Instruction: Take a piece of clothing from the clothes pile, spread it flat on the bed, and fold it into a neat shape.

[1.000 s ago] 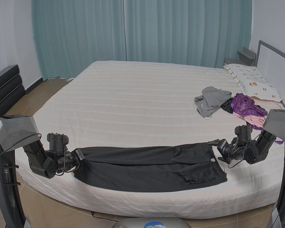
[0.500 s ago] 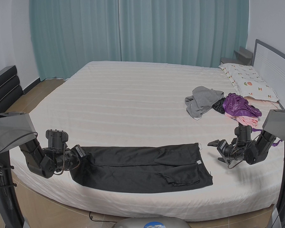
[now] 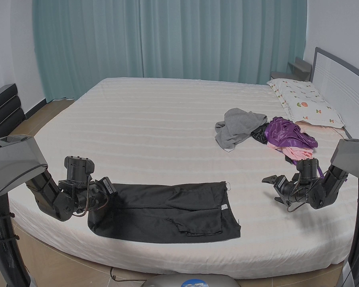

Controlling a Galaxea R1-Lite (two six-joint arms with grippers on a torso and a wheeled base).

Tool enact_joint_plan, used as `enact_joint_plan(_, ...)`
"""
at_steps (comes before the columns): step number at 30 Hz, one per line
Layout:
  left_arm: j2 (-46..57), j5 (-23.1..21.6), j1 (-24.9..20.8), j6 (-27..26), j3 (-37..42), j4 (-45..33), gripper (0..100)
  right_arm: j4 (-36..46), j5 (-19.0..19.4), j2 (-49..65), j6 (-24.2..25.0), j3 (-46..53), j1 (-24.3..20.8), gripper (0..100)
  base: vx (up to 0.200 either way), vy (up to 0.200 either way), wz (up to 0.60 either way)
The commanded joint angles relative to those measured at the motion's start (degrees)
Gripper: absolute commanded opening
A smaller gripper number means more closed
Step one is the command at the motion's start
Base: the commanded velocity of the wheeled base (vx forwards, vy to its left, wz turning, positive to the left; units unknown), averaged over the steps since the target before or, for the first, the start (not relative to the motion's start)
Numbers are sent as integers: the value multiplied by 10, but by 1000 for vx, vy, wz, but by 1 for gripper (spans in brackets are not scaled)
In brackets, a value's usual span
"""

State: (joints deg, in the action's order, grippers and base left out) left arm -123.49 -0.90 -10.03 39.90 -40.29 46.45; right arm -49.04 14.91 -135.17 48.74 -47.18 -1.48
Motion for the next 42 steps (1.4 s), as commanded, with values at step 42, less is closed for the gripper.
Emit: enact_joint_plan(42, -40, 57, -227, 11, -245, -238, 0, -9, -1, -5, -6, 8, -2, 100, 0, -57, 0)
